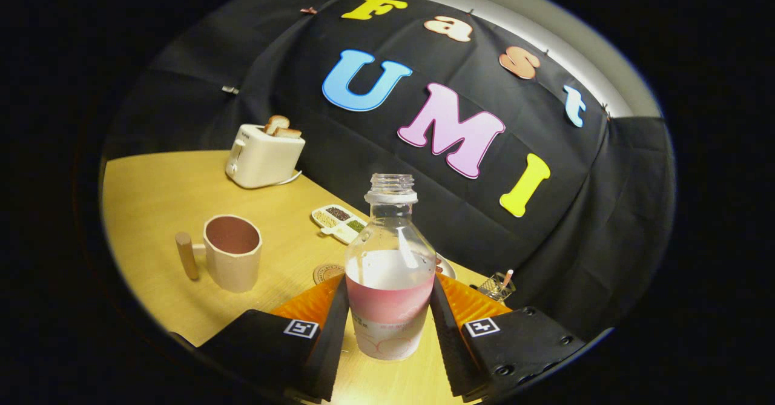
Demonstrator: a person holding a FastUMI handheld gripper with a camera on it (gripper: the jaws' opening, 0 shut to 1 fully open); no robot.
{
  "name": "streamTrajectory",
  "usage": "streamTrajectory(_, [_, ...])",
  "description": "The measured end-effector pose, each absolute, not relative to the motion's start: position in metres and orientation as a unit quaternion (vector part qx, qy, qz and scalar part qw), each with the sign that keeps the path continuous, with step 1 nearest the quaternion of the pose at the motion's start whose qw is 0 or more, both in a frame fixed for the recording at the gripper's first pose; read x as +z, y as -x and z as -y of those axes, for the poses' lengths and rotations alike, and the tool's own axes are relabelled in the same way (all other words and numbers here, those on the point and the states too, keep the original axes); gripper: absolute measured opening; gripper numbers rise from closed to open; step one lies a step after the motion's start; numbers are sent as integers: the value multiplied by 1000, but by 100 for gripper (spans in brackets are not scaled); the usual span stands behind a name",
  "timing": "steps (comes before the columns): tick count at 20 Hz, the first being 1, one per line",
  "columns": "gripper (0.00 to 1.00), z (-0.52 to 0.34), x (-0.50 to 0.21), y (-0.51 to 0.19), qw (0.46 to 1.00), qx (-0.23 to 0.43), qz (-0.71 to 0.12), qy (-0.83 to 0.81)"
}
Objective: Take the bottle from table, then pour the juice into the cup, finally place the bottle on the coaster
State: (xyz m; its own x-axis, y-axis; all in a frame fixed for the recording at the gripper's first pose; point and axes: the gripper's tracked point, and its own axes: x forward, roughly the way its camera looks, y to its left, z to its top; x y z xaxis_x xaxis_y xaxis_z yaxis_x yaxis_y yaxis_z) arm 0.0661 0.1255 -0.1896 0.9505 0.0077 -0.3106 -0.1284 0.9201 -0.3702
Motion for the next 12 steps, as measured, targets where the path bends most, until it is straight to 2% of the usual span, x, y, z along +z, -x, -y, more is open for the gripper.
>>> streamTrajectory(12, [72,-180,-211,-74,882,91,-169,431])
